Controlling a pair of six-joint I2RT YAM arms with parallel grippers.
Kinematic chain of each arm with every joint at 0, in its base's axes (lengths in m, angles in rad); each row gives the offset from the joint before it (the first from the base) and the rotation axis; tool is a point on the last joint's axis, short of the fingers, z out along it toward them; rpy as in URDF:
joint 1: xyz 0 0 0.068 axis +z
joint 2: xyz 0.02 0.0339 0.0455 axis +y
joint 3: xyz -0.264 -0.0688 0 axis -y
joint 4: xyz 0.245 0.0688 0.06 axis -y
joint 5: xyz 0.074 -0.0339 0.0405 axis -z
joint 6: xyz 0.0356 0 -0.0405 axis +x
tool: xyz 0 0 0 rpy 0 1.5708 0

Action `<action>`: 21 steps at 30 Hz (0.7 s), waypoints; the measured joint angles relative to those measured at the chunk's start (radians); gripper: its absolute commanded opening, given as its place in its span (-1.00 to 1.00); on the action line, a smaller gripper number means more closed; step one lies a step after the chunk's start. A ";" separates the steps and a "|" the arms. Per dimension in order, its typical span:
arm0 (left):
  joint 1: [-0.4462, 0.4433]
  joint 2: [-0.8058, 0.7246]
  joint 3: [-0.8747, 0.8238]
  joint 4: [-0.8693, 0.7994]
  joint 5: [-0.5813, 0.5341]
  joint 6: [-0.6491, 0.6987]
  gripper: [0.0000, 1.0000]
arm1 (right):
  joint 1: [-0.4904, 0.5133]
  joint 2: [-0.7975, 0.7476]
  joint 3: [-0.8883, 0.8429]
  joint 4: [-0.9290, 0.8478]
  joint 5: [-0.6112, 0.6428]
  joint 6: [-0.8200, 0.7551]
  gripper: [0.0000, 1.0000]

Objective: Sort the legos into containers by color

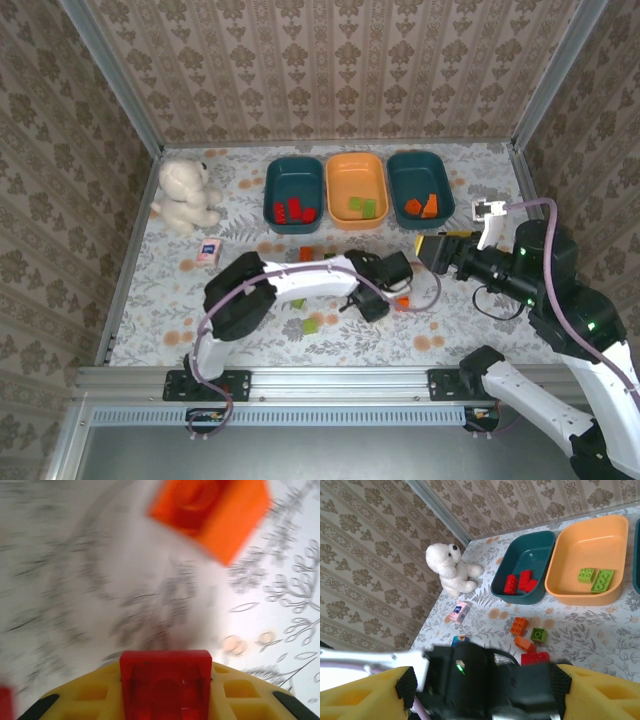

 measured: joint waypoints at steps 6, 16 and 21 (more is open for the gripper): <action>0.236 -0.206 0.003 -0.006 -0.014 -0.077 -0.47 | 0.000 0.039 -0.005 0.007 -0.002 -0.010 0.47; 0.642 -0.134 0.124 0.024 0.058 -0.190 -0.48 | 0.000 0.268 -0.029 0.039 -0.013 -0.045 0.44; 0.727 0.058 0.271 0.056 0.105 -0.239 -0.49 | 0.011 0.398 -0.028 0.069 -0.013 -0.048 0.45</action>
